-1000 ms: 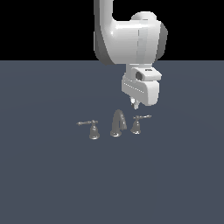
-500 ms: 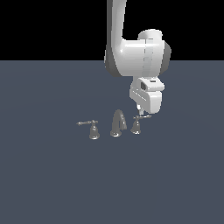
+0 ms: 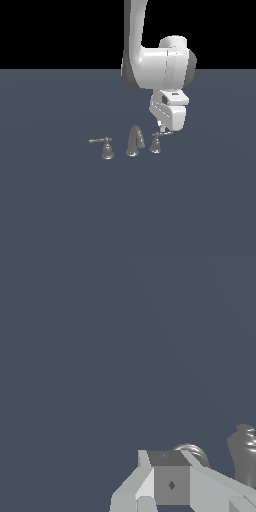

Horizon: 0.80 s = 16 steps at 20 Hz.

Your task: Turn on the faucet by rotating a designated handle.

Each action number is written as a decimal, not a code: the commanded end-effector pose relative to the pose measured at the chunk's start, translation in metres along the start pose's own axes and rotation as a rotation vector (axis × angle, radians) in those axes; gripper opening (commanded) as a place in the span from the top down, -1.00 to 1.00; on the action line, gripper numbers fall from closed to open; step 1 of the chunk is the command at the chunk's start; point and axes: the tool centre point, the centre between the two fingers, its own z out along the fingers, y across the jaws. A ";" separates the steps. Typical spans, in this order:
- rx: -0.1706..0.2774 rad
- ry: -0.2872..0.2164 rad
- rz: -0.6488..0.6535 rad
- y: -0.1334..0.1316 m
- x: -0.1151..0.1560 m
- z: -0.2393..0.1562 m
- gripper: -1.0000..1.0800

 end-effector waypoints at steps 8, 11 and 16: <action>0.000 0.000 0.001 0.033 0.017 0.000 1.00; 0.007 -0.001 -0.012 0.027 0.010 0.000 1.00; 0.005 -0.001 -0.008 0.044 0.009 0.000 1.00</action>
